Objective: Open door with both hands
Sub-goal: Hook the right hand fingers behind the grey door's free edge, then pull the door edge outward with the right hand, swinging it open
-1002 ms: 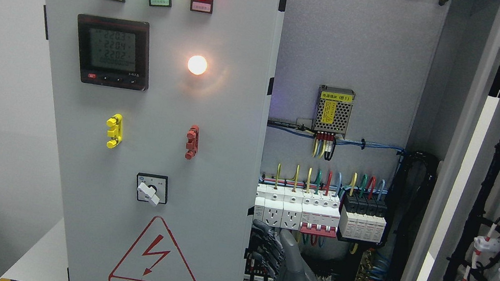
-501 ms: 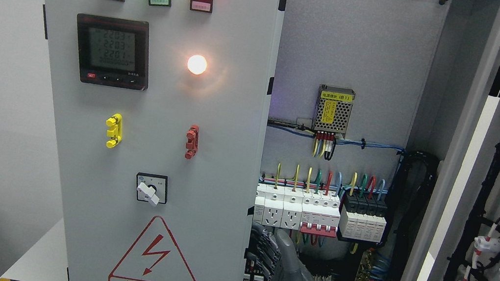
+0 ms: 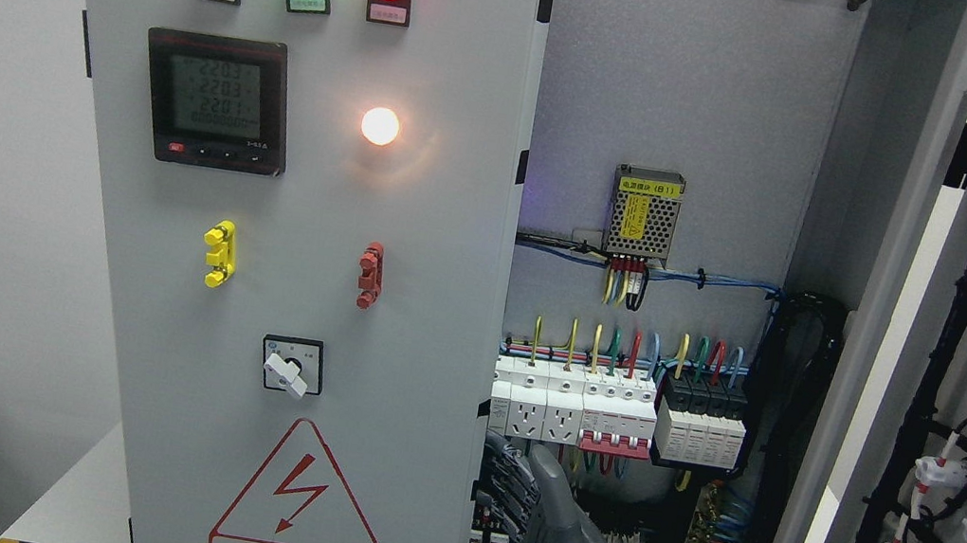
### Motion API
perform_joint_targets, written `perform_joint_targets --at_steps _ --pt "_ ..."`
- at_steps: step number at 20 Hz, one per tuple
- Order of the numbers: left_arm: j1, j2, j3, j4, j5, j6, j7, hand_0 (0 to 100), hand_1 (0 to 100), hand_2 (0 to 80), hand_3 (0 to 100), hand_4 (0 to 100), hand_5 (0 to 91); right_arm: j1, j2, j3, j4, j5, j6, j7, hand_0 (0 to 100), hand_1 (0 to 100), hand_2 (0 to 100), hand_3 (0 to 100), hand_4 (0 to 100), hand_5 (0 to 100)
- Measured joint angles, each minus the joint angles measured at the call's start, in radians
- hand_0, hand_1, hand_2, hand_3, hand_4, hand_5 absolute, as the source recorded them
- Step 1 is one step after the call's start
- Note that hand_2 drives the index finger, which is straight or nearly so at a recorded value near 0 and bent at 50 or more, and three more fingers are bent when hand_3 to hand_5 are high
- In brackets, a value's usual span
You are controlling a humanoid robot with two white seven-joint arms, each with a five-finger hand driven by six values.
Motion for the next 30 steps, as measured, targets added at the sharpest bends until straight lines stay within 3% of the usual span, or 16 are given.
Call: perform_joint_targets --at_steps 5,9,30 --pt "0.0 0.0 0.0 0.0 0.0 0.002 0.0 0 0 0.0 0 3 0.0 -0.001 -0.003 0.001 0.0 0.0 0.005 0.004 0 0 0 0 0 0" --pt "0.0 0.0 0.0 0.0 0.0 0.003 0.0 0 0 0.0 0 3 0.0 -0.001 -0.007 0.002 0.0 -0.001 0.008 0.044 0 0 0 0 0 0" --pt "0.0 0.0 0.0 0.0 0.0 0.004 0.0 0 0 0.0 0 3 0.0 0.033 -0.031 0.018 -0.075 -0.049 0.011 0.075 0 0 0 0 0 0"
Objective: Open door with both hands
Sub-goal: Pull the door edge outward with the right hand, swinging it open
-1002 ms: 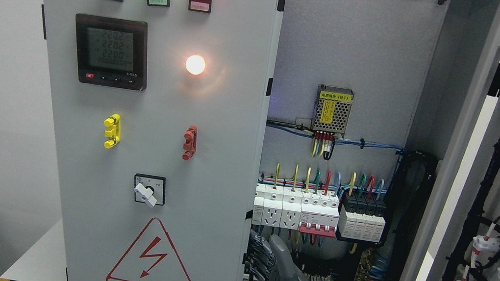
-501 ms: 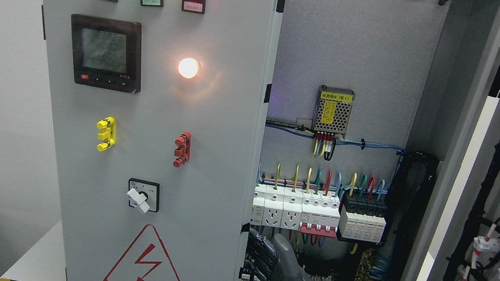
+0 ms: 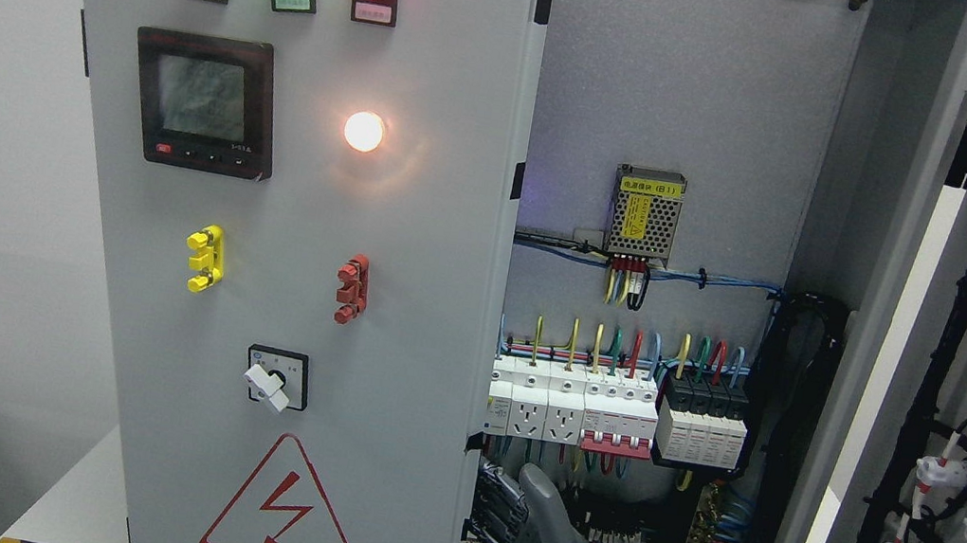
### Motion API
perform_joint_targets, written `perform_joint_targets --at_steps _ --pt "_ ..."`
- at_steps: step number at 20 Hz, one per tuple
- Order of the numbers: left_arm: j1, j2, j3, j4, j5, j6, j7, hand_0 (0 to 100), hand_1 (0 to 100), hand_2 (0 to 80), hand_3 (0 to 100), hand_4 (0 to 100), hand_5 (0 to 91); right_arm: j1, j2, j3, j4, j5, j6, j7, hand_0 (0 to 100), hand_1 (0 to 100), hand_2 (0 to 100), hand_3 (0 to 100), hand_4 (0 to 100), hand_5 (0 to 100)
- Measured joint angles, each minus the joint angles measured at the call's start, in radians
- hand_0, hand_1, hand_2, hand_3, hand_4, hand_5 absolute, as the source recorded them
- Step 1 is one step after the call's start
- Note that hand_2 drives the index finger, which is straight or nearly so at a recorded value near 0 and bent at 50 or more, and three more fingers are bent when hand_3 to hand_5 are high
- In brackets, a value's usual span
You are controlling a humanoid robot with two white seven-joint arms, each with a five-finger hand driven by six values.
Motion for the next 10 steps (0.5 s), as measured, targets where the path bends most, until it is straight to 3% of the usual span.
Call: perform_joint_targets --at_steps 5,10 --pt "0.0 0.0 0.0 0.0 0.0 0.0 0.0 0 0 0.0 0 3 0.0 0.016 -0.001 0.009 -0.024 0.0 0.001 0.035 0 0 0 0 0 0" --pt "0.0 0.0 0.0 0.0 0.0 0.0 0.0 0 0 0.0 0 3 0.0 0.023 0.0 0.018 -0.042 -0.001 0.001 0.045 0 0 0 0 0 0"
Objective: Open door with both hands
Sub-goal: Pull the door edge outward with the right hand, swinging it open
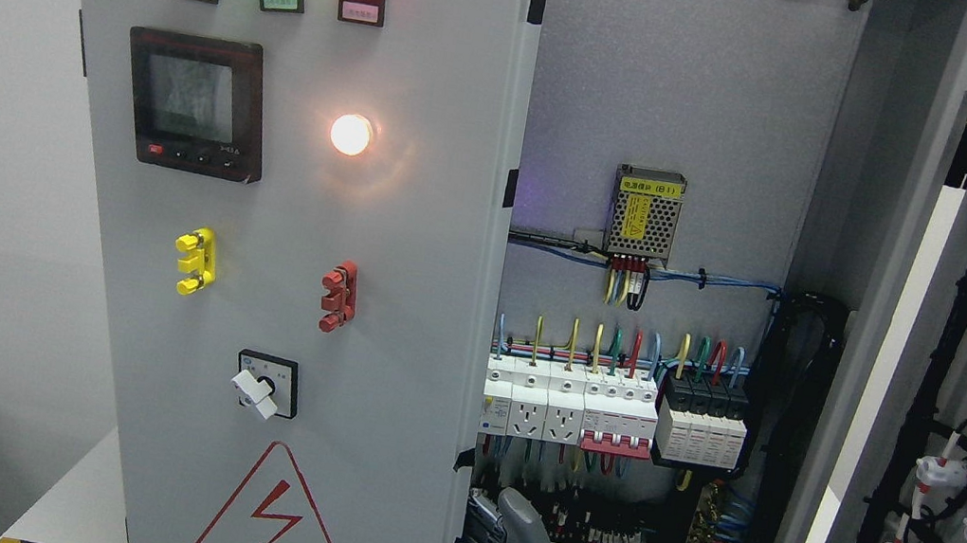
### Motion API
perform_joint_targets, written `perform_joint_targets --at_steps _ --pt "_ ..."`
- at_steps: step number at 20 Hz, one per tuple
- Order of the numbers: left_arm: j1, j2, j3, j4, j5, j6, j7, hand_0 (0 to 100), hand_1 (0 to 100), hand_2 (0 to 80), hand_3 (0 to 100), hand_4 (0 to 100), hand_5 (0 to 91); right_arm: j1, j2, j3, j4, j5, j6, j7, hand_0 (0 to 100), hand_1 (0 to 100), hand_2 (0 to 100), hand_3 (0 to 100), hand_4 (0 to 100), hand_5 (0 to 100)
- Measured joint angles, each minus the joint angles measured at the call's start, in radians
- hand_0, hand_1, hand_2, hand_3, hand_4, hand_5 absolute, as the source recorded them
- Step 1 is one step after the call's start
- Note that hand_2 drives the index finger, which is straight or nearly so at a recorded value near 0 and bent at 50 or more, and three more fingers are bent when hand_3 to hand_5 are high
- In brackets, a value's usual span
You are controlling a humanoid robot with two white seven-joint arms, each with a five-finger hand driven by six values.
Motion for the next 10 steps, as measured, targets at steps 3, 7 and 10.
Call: perform_joint_targets --at_steps 3,7,10 --pt "0.0 0.0 0.0 0.0 0.0 0.0 0.0 0 0 0.0 0 3 0.0 0.003 0.001 0.005 -0.011 0.0 0.0 0.012 0 0 0 0 0 0" --pt "0.0 0.0 0.0 0.0 0.0 0.004 0.0 0 0 0.0 0 3 0.0 0.009 0.003 0.015 -0.027 -0.001 0.0 0.016 0 0 0 0 0 0" --pt "0.0 0.0 0.0 0.0 0.0 0.003 0.0 0 0 0.0 0 3 0.0 0.015 0.004 0.02 -0.041 -0.001 0.0 0.018 0 0 0 0 0 0"
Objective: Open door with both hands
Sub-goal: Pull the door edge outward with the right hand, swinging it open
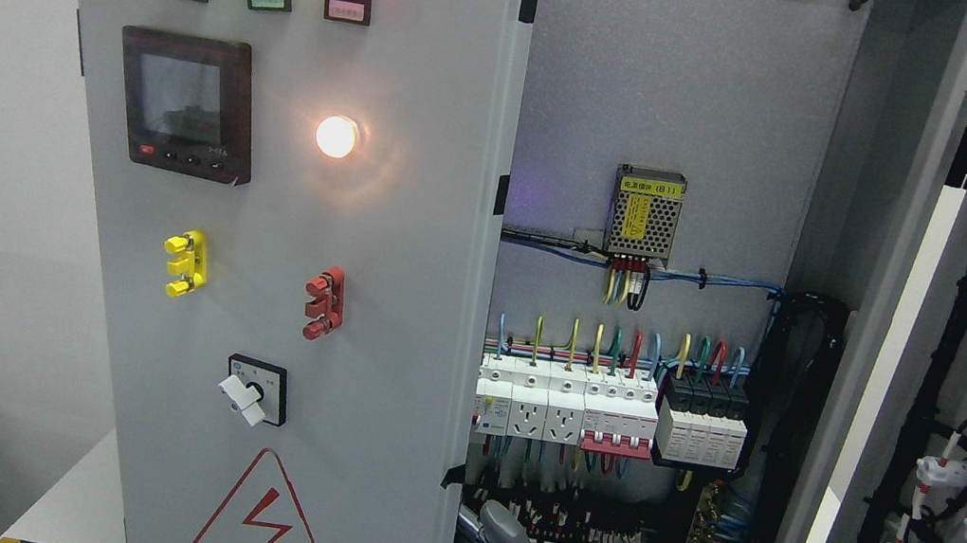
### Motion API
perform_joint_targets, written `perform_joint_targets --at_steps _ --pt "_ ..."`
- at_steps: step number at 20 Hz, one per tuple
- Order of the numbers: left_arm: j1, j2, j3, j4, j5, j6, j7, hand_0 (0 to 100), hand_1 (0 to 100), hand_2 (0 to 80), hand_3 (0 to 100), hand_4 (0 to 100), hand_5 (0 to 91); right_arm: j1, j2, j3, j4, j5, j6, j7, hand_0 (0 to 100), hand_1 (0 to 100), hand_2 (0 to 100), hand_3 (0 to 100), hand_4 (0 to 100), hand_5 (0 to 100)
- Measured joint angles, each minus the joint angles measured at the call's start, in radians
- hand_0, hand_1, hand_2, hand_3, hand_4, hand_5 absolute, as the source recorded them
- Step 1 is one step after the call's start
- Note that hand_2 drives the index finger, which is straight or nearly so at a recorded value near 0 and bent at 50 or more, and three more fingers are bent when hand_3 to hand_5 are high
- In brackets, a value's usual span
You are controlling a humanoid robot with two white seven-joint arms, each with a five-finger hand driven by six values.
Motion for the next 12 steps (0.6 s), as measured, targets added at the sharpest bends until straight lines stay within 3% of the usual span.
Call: perform_joint_targets --at_steps 12 --pt "0.0 0.0 0.0 0.0 0.0 -0.004 0.0 0 0 0.0 0 3 0.0 0.035 0.005 0.035 -0.065 0.0 -0.002 0.002 0 0 0 0 0 0"
